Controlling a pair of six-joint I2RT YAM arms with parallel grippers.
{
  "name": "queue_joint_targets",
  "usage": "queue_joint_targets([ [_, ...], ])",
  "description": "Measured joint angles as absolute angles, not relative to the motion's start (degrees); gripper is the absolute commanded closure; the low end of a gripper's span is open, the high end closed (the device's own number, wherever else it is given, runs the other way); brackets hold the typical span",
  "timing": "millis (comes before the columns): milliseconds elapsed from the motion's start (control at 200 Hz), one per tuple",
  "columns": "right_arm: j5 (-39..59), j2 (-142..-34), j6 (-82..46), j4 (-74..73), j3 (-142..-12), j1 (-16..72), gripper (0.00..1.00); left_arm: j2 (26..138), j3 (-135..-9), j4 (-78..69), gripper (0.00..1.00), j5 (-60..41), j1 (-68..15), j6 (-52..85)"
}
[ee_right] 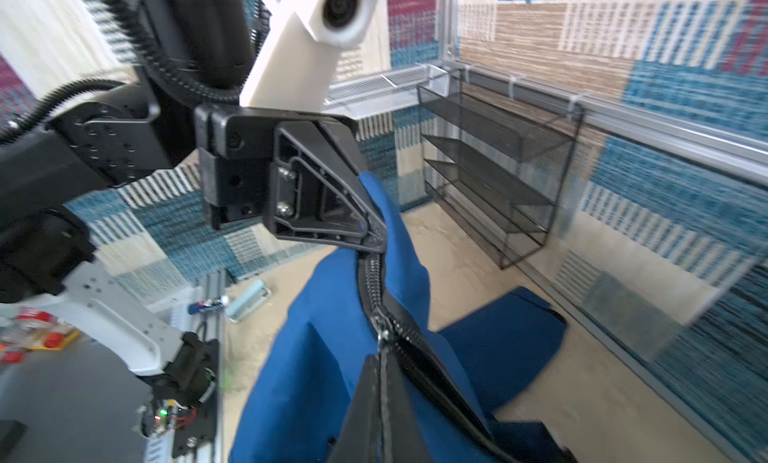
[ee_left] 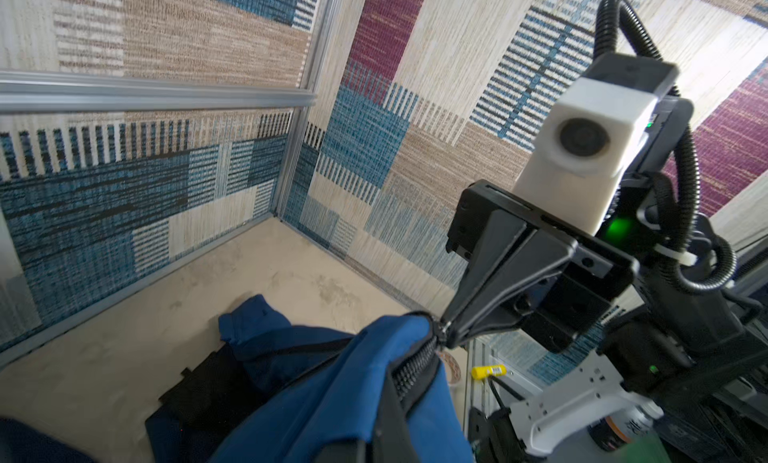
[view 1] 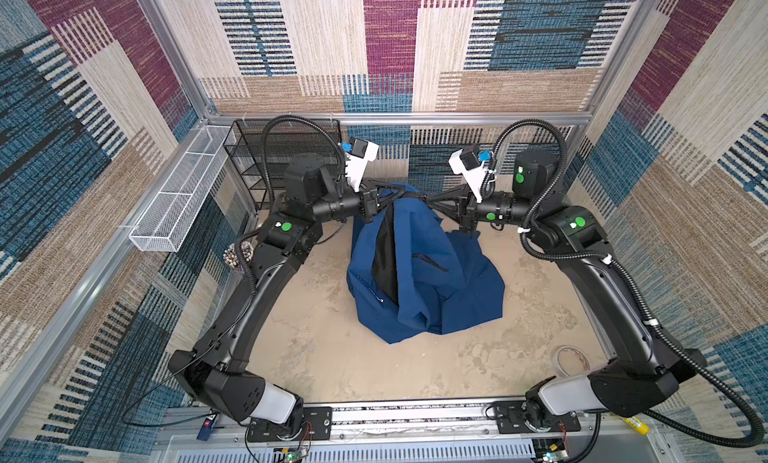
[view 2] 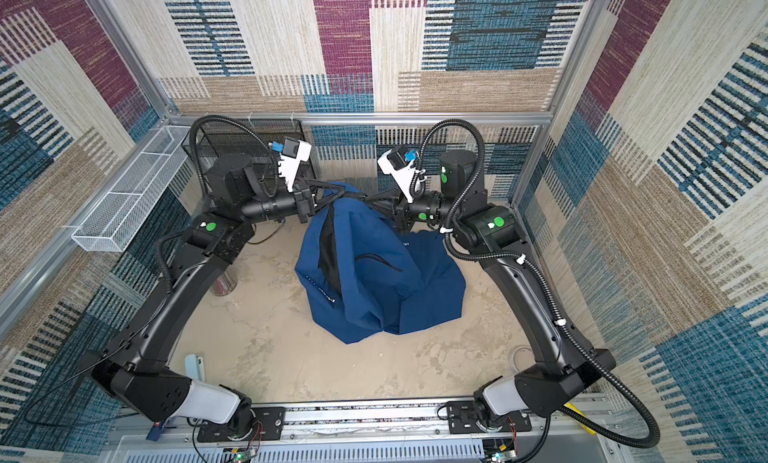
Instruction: Zip up the jacket
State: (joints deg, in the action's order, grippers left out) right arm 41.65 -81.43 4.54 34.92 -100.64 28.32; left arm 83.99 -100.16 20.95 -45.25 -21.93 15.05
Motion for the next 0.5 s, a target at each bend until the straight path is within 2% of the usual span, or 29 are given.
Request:
queue_joint_targets([
  [70, 42.2, -80.0, 0.0, 30.2, -92.0, 31.2, 1.00, 82.0, -98.5, 28.9, 1.00, -45.6, -20.4, 13.5],
  [190, 41.8, -81.1, -7.8, 22.7, -80.0, 37.8, 0.98, 75.6, -88.0, 39.8, 1.00, -44.6, -17.2, 11.4],
  [210, 41.7, -81.6, -8.8, 21.9, -79.0, 38.8, 0.95, 74.5, -86.5, 40.9, 1.00, -44.0, -16.8, 11.1],
  [276, 41.8, -83.2, -11.4, 21.1, -78.0, 40.6, 0.70, 70.8, -81.2, 43.2, 1.00, -42.8, -15.2, 10.3],
  [311, 41.8, -84.0, -12.6, 21.1, -78.1, 40.9, 0.60, 69.0, -78.5, 43.2, 1.00, -41.7, -14.5, 9.9],
  [361, 41.1, -84.8, -13.3, 21.9, -79.0, 40.8, 0.50, 66.4, -74.3, 43.2, 1.00, -40.3, -13.6, 9.4],
  [461, 37.1, -85.6, -14.2, 23.5, -82.1, 39.4, 0.44, 62.5, -67.7, 43.7, 1.00, -37.8, -12.4, 9.0],
  [486, 36.1, -85.6, -14.7, 23.8, -82.5, 38.8, 0.37, 61.7, -66.5, 43.9, 1.00, -37.5, -12.1, 9.1],
  [496, 35.7, -85.6, -14.9, 23.9, -82.6, 38.4, 0.31, 61.3, -65.9, 43.9, 1.00, -37.4, -11.9, 9.1],
])
